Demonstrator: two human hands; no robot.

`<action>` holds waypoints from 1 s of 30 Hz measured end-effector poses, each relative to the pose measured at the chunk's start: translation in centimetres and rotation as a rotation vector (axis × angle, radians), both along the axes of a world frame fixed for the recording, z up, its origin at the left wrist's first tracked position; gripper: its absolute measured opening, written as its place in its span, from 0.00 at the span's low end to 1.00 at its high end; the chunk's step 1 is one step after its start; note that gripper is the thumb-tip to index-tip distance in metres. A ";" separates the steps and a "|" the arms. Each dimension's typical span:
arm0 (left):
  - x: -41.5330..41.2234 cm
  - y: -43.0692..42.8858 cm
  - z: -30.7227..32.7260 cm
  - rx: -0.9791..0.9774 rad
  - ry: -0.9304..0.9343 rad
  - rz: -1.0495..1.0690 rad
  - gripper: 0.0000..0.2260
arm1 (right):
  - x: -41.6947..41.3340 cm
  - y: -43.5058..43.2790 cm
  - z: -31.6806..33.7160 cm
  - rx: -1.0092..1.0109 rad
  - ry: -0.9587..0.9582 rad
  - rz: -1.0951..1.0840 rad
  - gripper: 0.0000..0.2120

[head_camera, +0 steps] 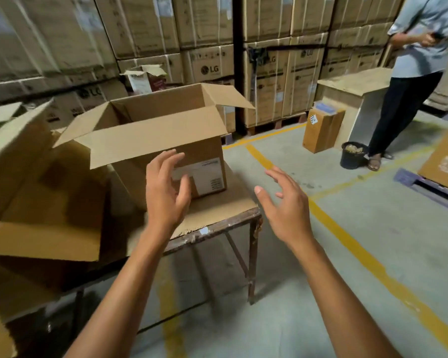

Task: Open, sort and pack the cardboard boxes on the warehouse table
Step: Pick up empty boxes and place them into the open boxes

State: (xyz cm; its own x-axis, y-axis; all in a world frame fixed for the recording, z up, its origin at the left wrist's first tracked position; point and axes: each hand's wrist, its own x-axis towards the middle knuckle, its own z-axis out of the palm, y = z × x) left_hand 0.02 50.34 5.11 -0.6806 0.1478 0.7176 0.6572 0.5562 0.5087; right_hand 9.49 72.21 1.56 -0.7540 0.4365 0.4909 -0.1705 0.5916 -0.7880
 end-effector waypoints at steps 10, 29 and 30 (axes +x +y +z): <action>-9.7 4.8 4.7 0.101 0.103 0.120 0.11 | -10.2 3.3 6.8 0.074 0.111 0.118 0.23; -23.9 13.9 0.2 -0.097 0.116 0.582 0.14 | -37.4 6.8 9.2 0.564 -0.259 0.567 0.20; -24.4 14.1 0.5 -0.062 0.124 0.597 0.14 | -38.5 6.9 9.2 0.561 -0.275 0.600 0.19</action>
State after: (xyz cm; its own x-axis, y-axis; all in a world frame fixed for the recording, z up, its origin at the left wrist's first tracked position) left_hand -24.41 64.42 5.62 -0.5711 -0.1893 0.7988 0.2753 0.8725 0.4036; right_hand -28.99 79.10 10.74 -0.9029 -0.3250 0.2815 -0.4246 0.7766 -0.4654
